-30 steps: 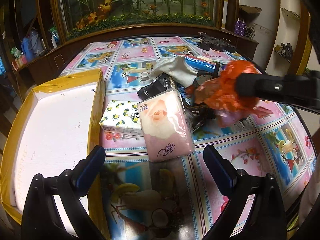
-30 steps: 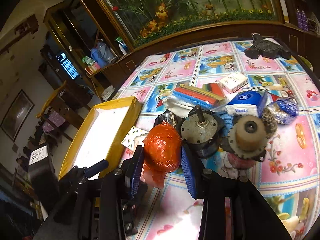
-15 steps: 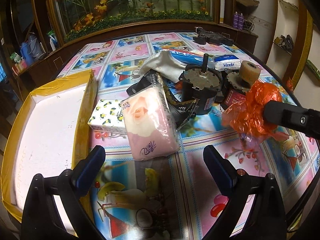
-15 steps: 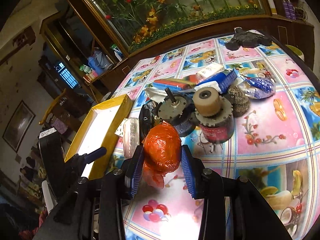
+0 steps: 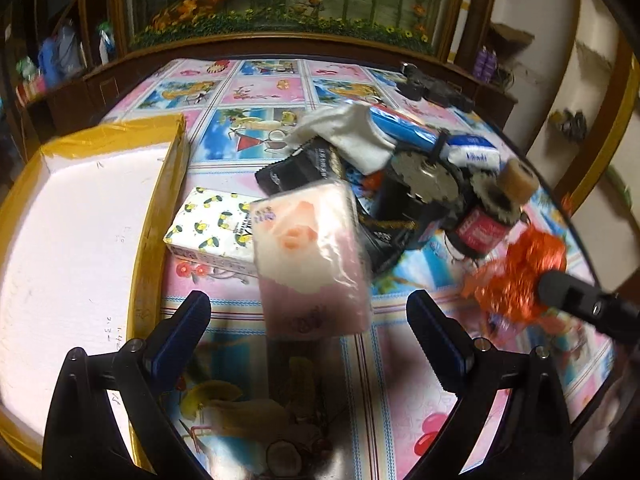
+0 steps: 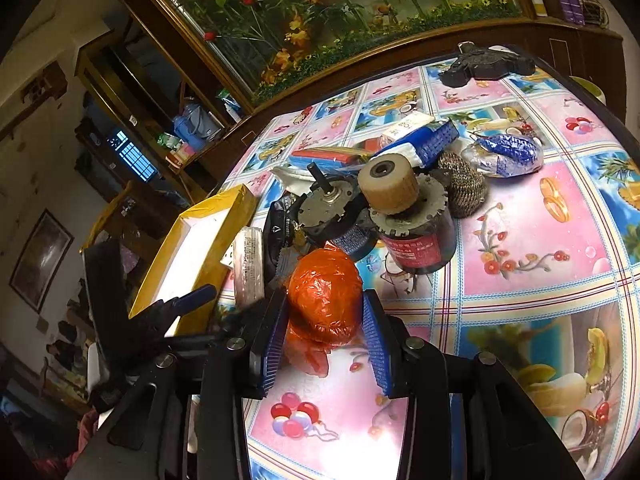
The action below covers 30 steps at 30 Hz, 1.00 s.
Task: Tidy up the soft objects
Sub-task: 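Grasp the pink rose tissue pack with the left tool while the right tool holds the orange bag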
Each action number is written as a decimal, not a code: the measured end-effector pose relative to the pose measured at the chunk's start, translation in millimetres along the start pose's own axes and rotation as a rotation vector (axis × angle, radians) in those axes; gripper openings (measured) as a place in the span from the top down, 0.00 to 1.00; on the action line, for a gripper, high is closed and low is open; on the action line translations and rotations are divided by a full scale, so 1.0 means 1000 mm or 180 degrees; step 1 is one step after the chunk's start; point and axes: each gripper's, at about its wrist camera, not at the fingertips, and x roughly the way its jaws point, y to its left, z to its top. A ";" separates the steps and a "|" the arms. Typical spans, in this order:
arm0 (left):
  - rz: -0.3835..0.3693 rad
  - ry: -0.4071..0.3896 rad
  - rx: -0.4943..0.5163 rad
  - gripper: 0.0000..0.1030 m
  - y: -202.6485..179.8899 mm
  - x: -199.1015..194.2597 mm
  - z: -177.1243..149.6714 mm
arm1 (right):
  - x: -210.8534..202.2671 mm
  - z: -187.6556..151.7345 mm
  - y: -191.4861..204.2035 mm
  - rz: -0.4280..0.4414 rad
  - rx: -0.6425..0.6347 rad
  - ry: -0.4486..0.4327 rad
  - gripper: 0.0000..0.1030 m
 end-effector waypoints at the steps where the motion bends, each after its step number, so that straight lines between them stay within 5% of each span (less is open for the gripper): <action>1: -0.0041 0.0028 -0.0039 0.04 0.004 0.002 0.002 | 0.001 0.000 0.000 0.0010 0.0005 0.0001 0.63; 8: -0.0006 0.0124 -0.0030 0.06 -0.007 0.023 0.009 | 0.012 -0.003 -0.002 0.0070 0.0042 0.0037 0.63; 10: -0.0093 0.0136 0.0008 0.47 -0.010 0.025 0.010 | 0.013 -0.003 0.000 0.0070 0.0023 0.0040 0.64; 11: -0.0225 0.0223 -0.0023 0.54 -0.010 0.027 0.009 | 0.012 -0.003 0.003 0.0068 0.0007 0.0035 0.64; 21: -0.0683 -0.0130 -0.0307 0.55 0.031 -0.042 0.011 | 0.005 0.005 0.054 0.0112 -0.0346 -0.0009 0.64; 30: -0.0120 -0.0358 -0.0354 0.55 0.130 -0.067 0.044 | 0.051 0.049 0.130 0.0345 -0.0705 0.0115 0.64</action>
